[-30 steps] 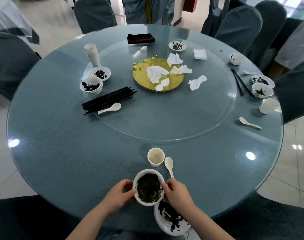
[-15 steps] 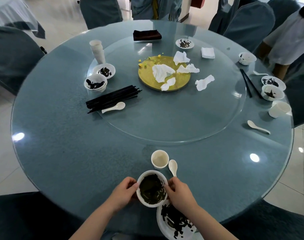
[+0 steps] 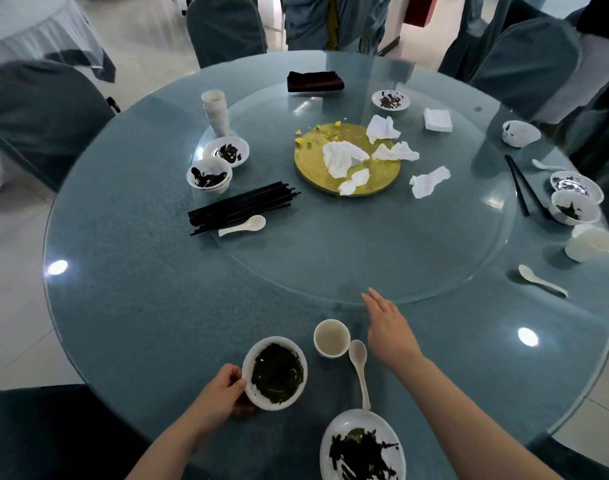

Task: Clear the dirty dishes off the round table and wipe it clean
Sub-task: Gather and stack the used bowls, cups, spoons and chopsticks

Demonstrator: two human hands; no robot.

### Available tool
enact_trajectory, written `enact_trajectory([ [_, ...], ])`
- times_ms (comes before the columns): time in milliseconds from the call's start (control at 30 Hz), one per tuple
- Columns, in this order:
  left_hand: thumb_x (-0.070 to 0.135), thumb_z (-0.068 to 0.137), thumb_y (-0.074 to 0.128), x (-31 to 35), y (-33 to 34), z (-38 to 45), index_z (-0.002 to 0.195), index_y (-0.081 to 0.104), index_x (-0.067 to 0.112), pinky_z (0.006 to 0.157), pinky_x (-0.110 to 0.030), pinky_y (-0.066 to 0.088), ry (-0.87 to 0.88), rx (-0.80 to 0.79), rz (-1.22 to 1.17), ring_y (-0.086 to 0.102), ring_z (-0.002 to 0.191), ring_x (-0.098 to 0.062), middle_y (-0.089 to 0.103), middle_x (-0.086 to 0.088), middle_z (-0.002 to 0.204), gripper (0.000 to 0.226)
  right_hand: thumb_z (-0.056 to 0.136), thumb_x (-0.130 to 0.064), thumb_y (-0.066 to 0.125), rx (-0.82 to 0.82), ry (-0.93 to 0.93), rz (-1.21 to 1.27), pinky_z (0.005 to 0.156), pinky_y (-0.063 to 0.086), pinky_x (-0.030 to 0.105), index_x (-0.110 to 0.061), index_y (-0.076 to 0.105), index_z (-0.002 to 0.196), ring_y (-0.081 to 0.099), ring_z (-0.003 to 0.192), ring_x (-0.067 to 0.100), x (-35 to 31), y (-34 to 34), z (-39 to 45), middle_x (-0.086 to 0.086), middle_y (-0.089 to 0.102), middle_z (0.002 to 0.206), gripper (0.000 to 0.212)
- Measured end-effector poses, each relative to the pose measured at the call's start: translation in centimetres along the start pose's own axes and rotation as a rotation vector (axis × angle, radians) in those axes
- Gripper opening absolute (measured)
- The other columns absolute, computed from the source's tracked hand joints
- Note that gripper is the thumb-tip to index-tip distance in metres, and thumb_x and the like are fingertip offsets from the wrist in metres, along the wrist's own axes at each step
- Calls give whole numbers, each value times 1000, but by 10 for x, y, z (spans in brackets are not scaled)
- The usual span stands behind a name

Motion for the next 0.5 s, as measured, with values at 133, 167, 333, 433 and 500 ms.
enact_trajectory([
  [133,7,100,46,6,-12,-2,104,51,0,79,-47,59,-14,59,-28,67,91,-34,66,-23,104,10,98,-12,38,-166,-26,-340,123,4,35,-16,-8,155,-5,151,15,8,8,10,-2,-14,163,73],
  [167,6,100,46,8,-14,-2,102,51,0,74,-44,59,-11,78,-47,67,87,-32,65,-24,104,8,97,-11,37,-171,-20,-359,123,3,36,-16,-9,155,-6,151,14,11,9,9,-2,-15,163,74],
  [333,6,100,47,20,-15,-7,102,53,-2,57,-28,54,35,130,-146,66,79,-25,65,-23,99,10,93,-11,38,-203,46,-339,123,5,36,-18,-2,156,-2,151,13,22,-1,9,-5,-11,163,76],
  [433,8,99,49,27,-13,-9,103,54,0,70,-37,57,77,147,-183,65,81,-26,65,-24,99,11,92,-12,39,-216,123,-271,122,8,38,-18,9,156,7,150,14,32,-13,12,-6,-2,164,71],
  [500,8,98,50,34,-9,-12,107,55,3,79,-42,57,100,142,-210,67,86,-28,67,-20,103,11,93,-15,39,-227,201,-249,121,15,40,-15,22,153,21,147,18,36,-25,17,-3,9,164,63],
])
Point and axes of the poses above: each hand's wrist, its own z-axis towards the middle knuckle, its own y-axis out of the palm, x = y × z, the point moved 3 cm from there along z, towards the middle knuckle
